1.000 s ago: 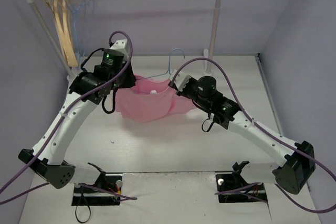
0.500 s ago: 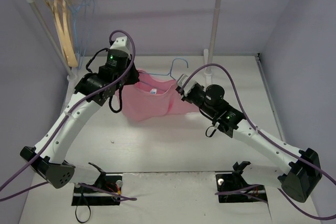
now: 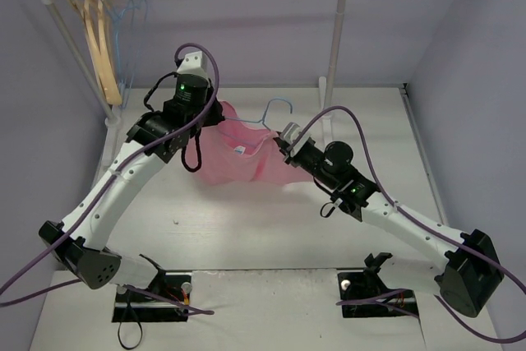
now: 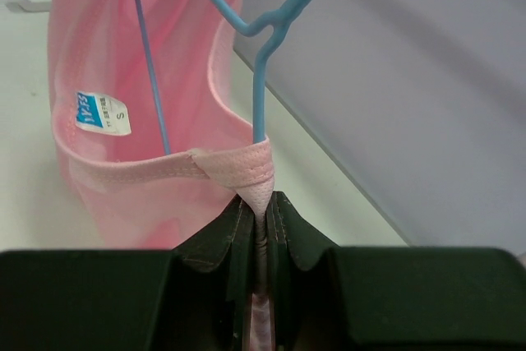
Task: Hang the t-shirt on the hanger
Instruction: Place the hanger at the clothesline.
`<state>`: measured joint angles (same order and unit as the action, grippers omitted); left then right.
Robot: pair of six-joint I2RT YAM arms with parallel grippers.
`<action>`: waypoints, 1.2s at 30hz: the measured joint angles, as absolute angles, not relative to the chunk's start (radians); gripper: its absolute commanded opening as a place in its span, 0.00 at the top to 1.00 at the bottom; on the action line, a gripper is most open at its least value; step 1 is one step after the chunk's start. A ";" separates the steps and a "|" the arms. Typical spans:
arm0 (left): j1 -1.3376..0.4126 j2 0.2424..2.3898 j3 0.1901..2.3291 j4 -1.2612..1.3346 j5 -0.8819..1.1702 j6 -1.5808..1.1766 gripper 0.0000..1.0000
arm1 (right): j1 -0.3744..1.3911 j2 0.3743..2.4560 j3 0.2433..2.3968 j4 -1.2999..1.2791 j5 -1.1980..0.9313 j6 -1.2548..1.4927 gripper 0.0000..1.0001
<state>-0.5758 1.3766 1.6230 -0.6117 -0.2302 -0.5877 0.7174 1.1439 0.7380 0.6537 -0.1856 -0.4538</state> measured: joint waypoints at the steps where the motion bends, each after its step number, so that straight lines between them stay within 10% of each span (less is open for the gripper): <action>1: -0.576 1.386 1.625 -0.610 -0.230 -0.587 0.94 | 0.714 1.144 0.734 0.662 -0.198 -0.448 1.00; 22: -0.561 1.478 1.883 -0.648 -0.138 -0.288 0.46 | 0.622 1.177 0.696 0.752 -0.323 -0.350 1.00; 36: -0.162 1.448 1.890 -0.888 0.635 0.144 0.45 | 0.595 1.183 0.696 0.696 -0.473 -0.344 1.00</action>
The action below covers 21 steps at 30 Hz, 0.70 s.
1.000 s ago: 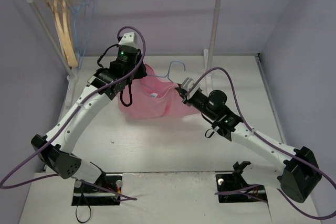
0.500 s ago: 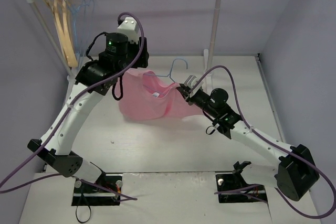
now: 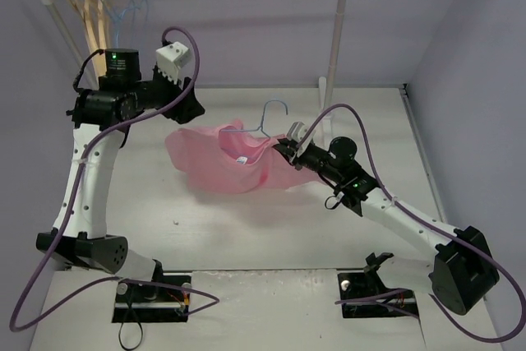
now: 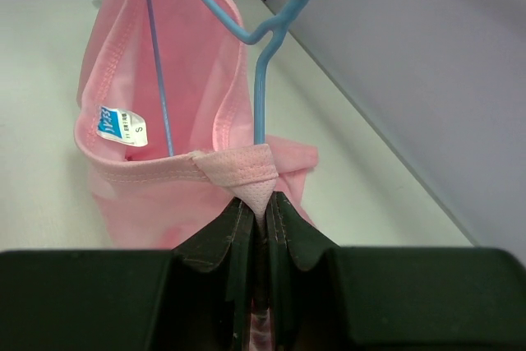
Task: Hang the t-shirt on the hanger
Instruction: Place the hanger at the clothesline.
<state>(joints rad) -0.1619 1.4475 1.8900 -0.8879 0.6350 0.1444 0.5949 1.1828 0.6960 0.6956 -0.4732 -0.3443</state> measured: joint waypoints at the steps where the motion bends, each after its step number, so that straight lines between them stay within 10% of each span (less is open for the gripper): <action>1: -0.154 1.459 1.899 -0.932 0.691 0.183 0.45 | 0.595 1.183 0.696 0.690 -0.480 -0.345 1.00; 21: -0.140 1.511 1.787 -1.146 0.873 0.422 0.45 | 0.594 1.183 0.741 0.602 -0.578 -0.367 1.00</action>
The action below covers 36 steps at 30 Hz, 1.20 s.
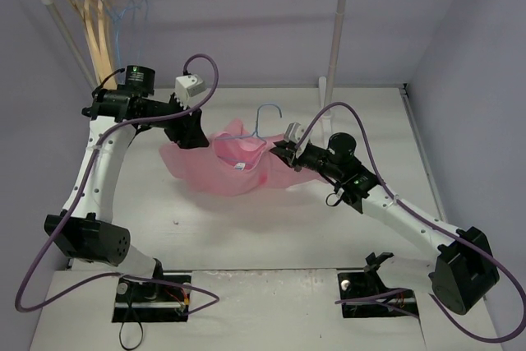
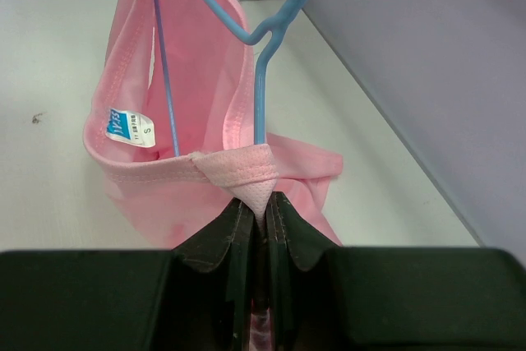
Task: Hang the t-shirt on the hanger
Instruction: Place the hanger at the clothesline.
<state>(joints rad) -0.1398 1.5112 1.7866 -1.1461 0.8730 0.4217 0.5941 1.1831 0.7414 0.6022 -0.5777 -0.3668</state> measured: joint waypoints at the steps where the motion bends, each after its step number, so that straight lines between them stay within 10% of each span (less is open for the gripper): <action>1: -0.140 1.511 1.776 -1.145 0.871 0.422 0.45 | 0.594 1.183 0.743 0.599 -0.580 -0.367 1.00; 9: -0.147 1.489 1.649 -1.108 0.867 0.414 0.48 | 0.594 1.183 0.761 0.577 -0.596 -0.368 1.00; 23: -0.177 1.432 1.607 -1.047 0.897 0.391 0.99 | 0.569 1.199 0.799 0.550 -0.587 -0.369 1.00; 30: -0.199 1.316 1.518 -0.958 0.884 0.366 1.00 | 0.563 1.209 0.838 0.514 -0.595 -0.379 1.00; 36: -0.216 1.224 1.424 -0.826 0.832 0.307 1.00 | 0.564 1.208 0.897 0.444 -0.557 -0.404 0.57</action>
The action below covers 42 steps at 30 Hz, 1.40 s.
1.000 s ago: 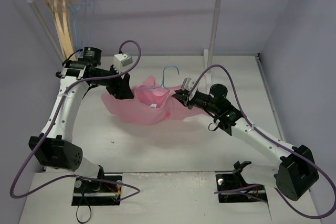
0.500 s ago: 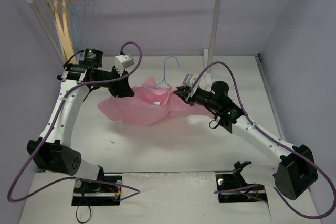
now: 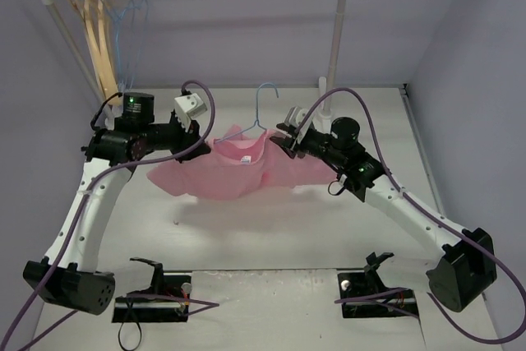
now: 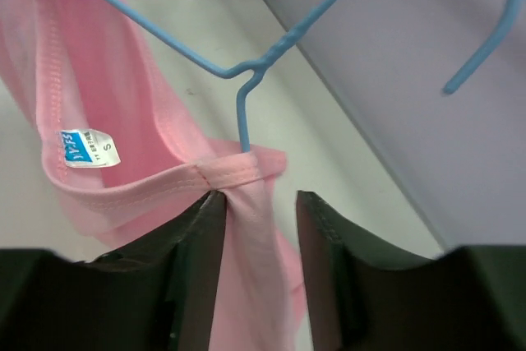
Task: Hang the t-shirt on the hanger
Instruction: Place the hanger at the clothesline.
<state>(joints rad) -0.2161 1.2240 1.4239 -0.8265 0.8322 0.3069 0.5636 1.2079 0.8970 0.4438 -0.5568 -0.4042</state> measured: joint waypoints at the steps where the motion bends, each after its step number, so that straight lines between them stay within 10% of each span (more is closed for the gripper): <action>1: -0.220 1.203 1.409 -0.806 0.817 0.295 1.00 | 0.564 1.206 0.909 0.426 -0.537 -0.418 0.52; 16: -0.228 1.027 1.445 -0.636 0.504 0.150 1.00 | 0.564 1.002 1.031 0.213 -0.196 -0.486 0.35; 30: -0.228 1.148 2.085 -0.627 0.410 0.054 1.00 | 0.564 0.955 1.050 0.220 -0.144 -0.464 0.35; 42: -0.228 1.173 1.929 -0.750 0.287 0.005 1.00 | 0.564 0.955 1.036 0.226 -0.142 -0.442 0.35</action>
<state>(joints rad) -0.2283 1.1732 1.9289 -0.7502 0.2867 0.0048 0.5640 0.9554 1.0363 0.2256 -0.1425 -0.4416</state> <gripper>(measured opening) 0.087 0.652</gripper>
